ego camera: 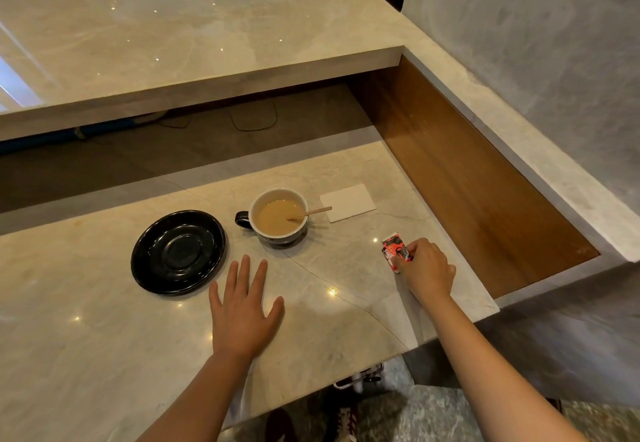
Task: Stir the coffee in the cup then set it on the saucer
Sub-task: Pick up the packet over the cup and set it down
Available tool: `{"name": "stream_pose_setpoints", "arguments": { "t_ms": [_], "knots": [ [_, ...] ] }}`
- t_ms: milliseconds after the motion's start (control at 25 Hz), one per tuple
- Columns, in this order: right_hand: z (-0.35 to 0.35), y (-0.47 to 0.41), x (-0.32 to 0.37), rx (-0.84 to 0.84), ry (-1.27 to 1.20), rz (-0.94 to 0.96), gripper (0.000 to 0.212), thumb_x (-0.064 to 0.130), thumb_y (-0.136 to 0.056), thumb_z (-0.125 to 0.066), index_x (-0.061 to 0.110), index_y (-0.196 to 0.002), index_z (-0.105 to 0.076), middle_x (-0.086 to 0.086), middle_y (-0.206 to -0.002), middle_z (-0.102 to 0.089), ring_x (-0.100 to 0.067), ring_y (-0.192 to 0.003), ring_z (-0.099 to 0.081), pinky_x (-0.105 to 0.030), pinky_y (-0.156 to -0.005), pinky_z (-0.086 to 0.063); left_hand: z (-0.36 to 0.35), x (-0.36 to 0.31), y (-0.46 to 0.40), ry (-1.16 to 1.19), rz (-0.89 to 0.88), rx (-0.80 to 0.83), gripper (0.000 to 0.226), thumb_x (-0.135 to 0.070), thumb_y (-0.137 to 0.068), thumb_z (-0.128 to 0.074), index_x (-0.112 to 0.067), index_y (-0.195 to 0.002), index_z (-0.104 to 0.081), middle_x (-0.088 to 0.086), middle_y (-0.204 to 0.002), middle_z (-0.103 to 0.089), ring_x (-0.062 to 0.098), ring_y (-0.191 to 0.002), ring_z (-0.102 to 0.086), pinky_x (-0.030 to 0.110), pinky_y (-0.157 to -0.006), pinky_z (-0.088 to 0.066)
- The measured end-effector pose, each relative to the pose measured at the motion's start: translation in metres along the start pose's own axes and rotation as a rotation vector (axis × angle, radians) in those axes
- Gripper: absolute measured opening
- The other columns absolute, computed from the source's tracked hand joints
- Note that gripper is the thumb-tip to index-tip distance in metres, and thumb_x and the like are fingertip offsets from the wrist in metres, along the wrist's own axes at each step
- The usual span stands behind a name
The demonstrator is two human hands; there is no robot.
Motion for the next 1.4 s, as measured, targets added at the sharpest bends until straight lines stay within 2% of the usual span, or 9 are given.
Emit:
{"name": "stream_pose_setpoints", "arguments": {
  "t_ms": [120,240,360,520,680,840,960,1200,1400],
  "knots": [
    [-0.002,0.003,-0.004,0.032,-0.219,0.008,0.028,0.018,-0.081,-0.069,0.007,-0.102,-0.054,-0.009,-0.095,-0.064,-0.02,-0.077,-0.056,-0.029,-0.06,-0.041,0.0,0.001,-0.001,0.01,-0.007,-0.005,0.073,-0.064,-0.085,-0.02,-0.03,-0.148,-0.007,0.004,-0.159,0.002,0.023,-0.144,0.008,0.056,-0.115,-0.001],
    [-0.004,0.007,-0.008,0.047,-0.444,-0.046,0.021,0.009,-0.085,-0.062,0.004,-0.105,-0.059,-0.01,-0.096,-0.067,-0.02,-0.074,-0.062,-0.021,-0.057,-0.046,-0.001,0.001,0.0,0.022,-0.015,-0.011,0.073,-0.063,-0.085,-0.022,-0.029,-0.148,-0.008,0.004,-0.159,0.0,0.022,-0.144,0.007,0.056,-0.115,0.0],
    [-0.002,0.01,-0.005,0.126,-0.707,-0.15,0.015,0.007,-0.087,-0.06,0.005,-0.101,-0.064,-0.008,-0.08,-0.07,-0.013,-0.057,-0.065,-0.017,-0.047,-0.048,-0.002,0.002,0.0,0.02,-0.014,-0.017,0.073,-0.063,-0.086,-0.022,-0.03,-0.148,-0.007,0.004,-0.159,0.001,0.022,-0.144,0.008,0.056,-0.115,0.0],
    [0.007,0.018,0.015,0.254,-1.131,-0.179,0.012,0.007,-0.083,-0.063,0.013,-0.09,-0.072,-0.004,-0.077,-0.073,-0.015,-0.066,-0.064,-0.027,-0.058,-0.049,-0.002,0.003,-0.002,0.017,-0.01,-0.016,0.072,-0.063,-0.086,-0.021,-0.03,-0.148,-0.007,0.003,-0.159,0.002,0.022,-0.144,0.009,0.056,-0.115,0.001],
    [0.018,0.021,0.049,0.283,-1.365,-0.09,0.017,0.004,-0.08,-0.064,0.017,-0.09,-0.068,0.0,-0.076,-0.076,-0.013,-0.072,-0.07,-0.021,-0.061,-0.057,-0.005,0.004,-0.001,0.009,-0.003,-0.019,0.072,-0.064,-0.086,-0.021,-0.032,-0.148,-0.004,0.002,-0.159,0.002,0.02,-0.144,0.01,0.055,-0.115,0.003],
    [0.031,0.017,0.089,0.217,-1.205,0.154,0.028,0.001,-0.079,-0.066,0.025,-0.094,-0.066,-0.007,-0.085,-0.073,-0.019,-0.077,-0.069,-0.022,-0.059,-0.056,-0.007,0.005,-0.001,0.027,-0.015,-0.029,0.073,-0.066,-0.084,-0.017,-0.033,-0.148,-0.005,0.002,-0.159,0.001,0.02,-0.144,0.009,0.054,-0.114,0.005],
    [0.033,0.007,0.12,0.158,-0.97,0.322,0.03,-0.001,-0.078,-0.066,0.023,-0.096,-0.067,0.002,-0.09,-0.065,-0.02,-0.086,-0.063,-0.019,-0.058,-0.056,-0.008,0.007,-0.003,0.029,-0.011,-0.025,0.073,-0.067,-0.085,-0.019,-0.035,-0.148,-0.004,0.0,-0.159,0.002,0.019,-0.143,0.011,0.053,-0.114,0.007],
    [0.024,-0.011,0.156,0.053,-0.584,0.531,0.029,0.004,-0.081,-0.066,0.014,-0.109,-0.066,-0.007,-0.109,-0.068,-0.013,-0.094,-0.059,-0.019,-0.077,-0.052,-0.01,0.008,-0.003,0.032,-0.005,-0.014,0.072,-0.069,-0.084,-0.016,-0.04,-0.144,0.009,-0.002,-0.157,0.01,0.016,-0.141,0.018,0.051,-0.112,0.014],
    [0.016,-0.014,0.165,0.01,-0.377,0.725,0.03,0.002,-0.081,-0.064,0.013,-0.109,-0.066,-0.009,-0.105,-0.069,-0.011,-0.089,-0.056,-0.008,-0.073,-0.04,-0.011,0.008,-0.002,0.046,-0.013,-0.031,0.071,-0.066,-0.085,-0.02,-0.038,-0.146,0.003,-0.002,-0.157,0.009,0.016,-0.142,0.018,0.049,-0.111,0.016]
  ]
}}
Point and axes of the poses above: each hand's wrist, its own y-axis away from the middle knuckle, its own z-axis out of the back of the hand, x = y × z, the point moved 1 cm from there along -y, towards the middle knuckle
